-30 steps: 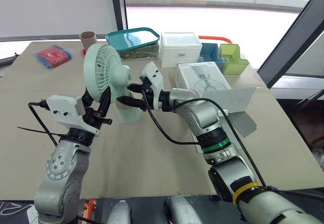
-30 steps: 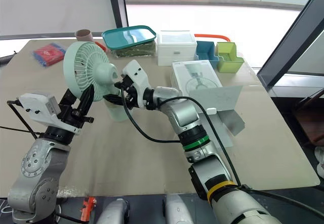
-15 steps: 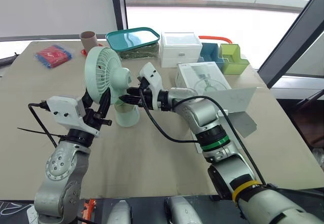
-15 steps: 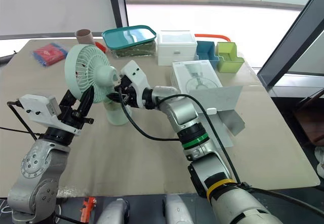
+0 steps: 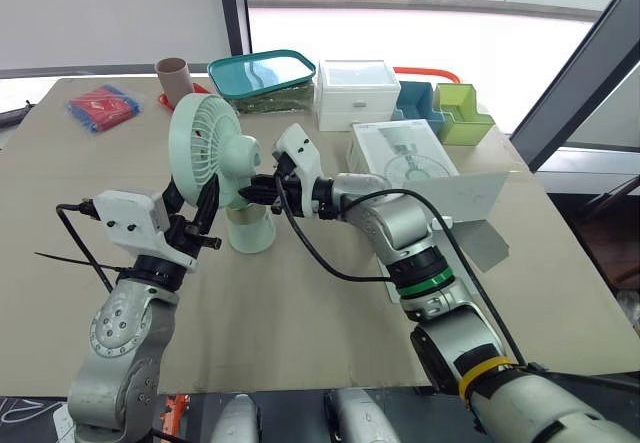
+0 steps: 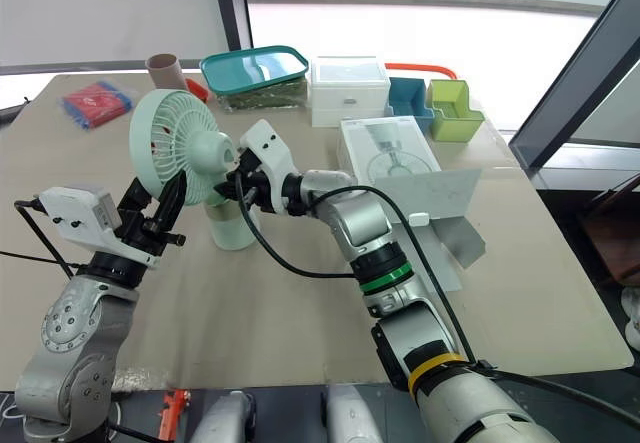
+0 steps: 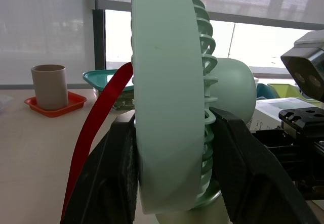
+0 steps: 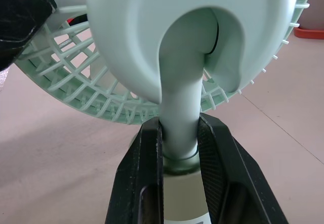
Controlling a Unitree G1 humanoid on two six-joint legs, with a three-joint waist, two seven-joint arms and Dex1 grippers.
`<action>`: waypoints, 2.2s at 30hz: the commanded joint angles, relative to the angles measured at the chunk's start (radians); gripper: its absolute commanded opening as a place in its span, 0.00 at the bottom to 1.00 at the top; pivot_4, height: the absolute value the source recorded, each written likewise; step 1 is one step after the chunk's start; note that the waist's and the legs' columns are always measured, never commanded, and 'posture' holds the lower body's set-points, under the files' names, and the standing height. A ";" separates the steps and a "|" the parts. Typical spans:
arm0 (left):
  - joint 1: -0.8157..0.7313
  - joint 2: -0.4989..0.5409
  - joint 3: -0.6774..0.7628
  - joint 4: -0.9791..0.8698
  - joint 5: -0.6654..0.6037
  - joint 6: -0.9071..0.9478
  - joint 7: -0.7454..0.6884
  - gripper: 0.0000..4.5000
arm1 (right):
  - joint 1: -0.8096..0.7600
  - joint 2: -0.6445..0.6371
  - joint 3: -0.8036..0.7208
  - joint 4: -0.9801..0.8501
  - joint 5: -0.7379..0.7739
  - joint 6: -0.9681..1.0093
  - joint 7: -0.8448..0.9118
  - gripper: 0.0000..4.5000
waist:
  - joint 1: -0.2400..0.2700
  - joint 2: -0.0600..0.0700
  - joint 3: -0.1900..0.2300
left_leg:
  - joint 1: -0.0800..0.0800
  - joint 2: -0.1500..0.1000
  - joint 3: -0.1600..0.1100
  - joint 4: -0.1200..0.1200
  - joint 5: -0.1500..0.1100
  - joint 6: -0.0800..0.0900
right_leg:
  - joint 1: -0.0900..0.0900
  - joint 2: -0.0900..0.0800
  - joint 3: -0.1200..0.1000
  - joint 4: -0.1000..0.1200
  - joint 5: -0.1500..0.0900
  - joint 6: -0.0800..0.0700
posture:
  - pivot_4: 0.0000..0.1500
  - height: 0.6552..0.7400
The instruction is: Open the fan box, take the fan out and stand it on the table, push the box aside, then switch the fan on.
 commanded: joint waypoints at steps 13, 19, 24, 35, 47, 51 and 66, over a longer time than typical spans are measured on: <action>0.028 0.033 -0.016 -0.064 0.001 -0.065 -0.043 0.46 | -0.054 0.026 -0.036 0.005 0.031 -0.005 -0.001 0.09 | 0.000 0.000 0.000 | 0.000 0.000 0.000 0.000 0.000 0.000 | 0.000 0.000 -0.001 0.000 0.000 -0.001 | 1.00 1.00; 0.024 0.042 -0.023 -0.062 0.018 -0.069 -0.031 0.64 | -0.056 0.026 -0.040 0.003 0.034 -0.008 0.001 0.09 | 0.000 0.000 0.000 | 0.000 0.000 0.000 0.000 0.000 0.000 | 0.000 0.000 -0.001 0.000 0.000 0.000 | 1.00 1.00; 0.033 0.038 -0.022 -0.034 0.055 -0.078 -0.011 0.64 | -0.053 0.022 -0.038 -0.006 0.033 -0.020 0.010 0.09 | 0.000 0.000 0.000 | 0.000 0.000 0.000 0.000 0.000 0.000 | 0.000 0.000 -0.001 0.000 0.001 -0.001 | 1.00 1.00; -0.020 0.058 -0.032 -0.115 0.051 0.011 0.024 0.74 | -0.057 0.014 -0.048 0.019 0.024 -0.042 -0.002 0.09 | 0.000 0.000 0.000 | 0.000 0.000 0.000 0.000 0.000 0.000 | 0.000 0.000 -0.001 0.001 0.001 -0.001 | 1.00 1.00; 0.083 0.067 0.020 -0.119 0.032 -0.055 -0.035 0.74 | -0.083 0.001 -0.069 0.063 0.024 -0.081 -0.006 0.09 | -0.001 0.000 0.000 | 0.000 0.000 0.000 0.001 0.000 -0.001 | 0.000 0.000 -0.001 0.001 0.001 -0.001 | 1.00 1.00; 0.178 0.079 0.061 -0.137 -0.031 -0.085 -0.094 0.74 | -0.097 -0.009 -0.079 0.102 0.017 -0.106 -0.011 0.09 | -0.001 0.000 0.000 | 0.000 0.000 0.000 0.000 0.000 -0.001 | 0.000 0.000 -0.001 0.001 0.001 -0.001 | 1.00 1.00; 0.343 0.200 0.206 0.003 -0.279 -0.146 -0.363 0.74 | -0.072 -0.054 -0.095 0.077 0.051 -0.142 0.042 0.09 | -0.001 0.000 0.000 | 0.000 0.001 0.000 0.001 0.001 -0.001 | 0.000 0.000 -0.002 0.001 0.001 -0.002 | 1.00 1.00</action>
